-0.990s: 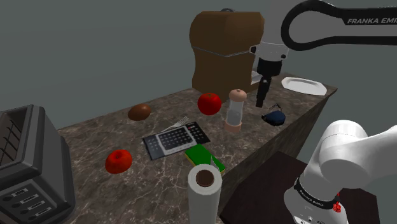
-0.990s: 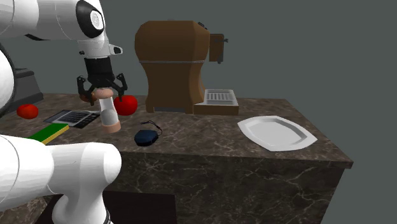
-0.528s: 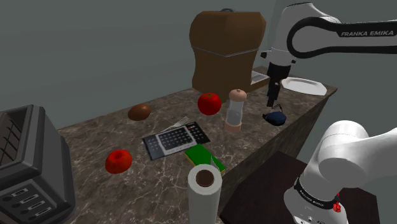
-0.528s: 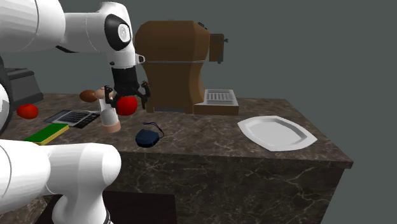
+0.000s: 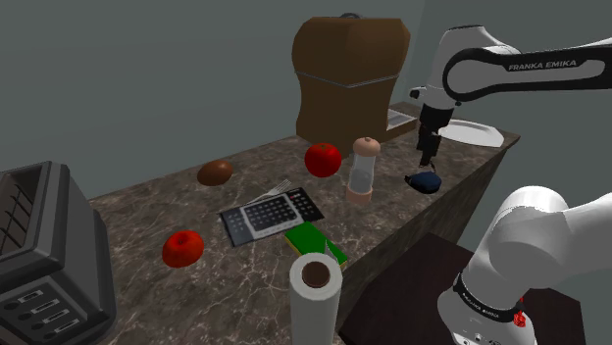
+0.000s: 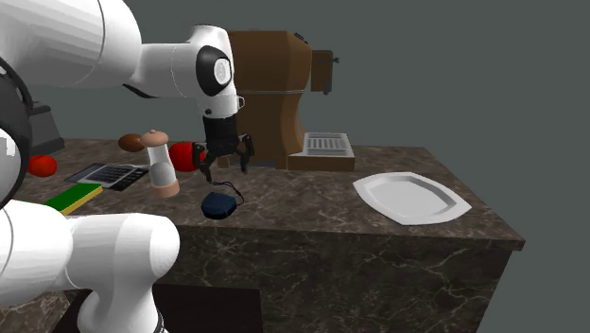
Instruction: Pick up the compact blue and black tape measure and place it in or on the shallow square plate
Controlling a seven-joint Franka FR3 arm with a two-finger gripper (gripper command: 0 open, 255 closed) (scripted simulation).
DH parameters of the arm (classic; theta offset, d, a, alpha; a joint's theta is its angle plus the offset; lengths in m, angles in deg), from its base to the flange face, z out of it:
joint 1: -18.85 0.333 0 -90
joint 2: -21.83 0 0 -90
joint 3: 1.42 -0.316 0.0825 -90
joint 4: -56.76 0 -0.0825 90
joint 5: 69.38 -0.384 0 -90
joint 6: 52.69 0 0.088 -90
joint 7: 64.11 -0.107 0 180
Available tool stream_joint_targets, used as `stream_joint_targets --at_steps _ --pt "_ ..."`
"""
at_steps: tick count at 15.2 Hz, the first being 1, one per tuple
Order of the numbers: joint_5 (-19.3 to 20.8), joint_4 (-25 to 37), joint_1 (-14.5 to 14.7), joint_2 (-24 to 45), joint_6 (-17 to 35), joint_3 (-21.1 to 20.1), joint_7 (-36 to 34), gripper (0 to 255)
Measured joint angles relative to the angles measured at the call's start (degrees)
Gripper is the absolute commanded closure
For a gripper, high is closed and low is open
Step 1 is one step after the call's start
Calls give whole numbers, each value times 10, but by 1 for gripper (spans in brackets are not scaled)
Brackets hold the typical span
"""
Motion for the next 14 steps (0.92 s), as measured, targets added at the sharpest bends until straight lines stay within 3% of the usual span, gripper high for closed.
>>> stream_joint_targets --at_steps 6,12,13,14 --pt "16 -35 -4 13 48 19 3 0" --pt "17 -40 -5 13 53 20 2 0" --pt "17 -40 -5 13 53 20 2 255" --pt "17 -39 -4 13 53 20 2 255"
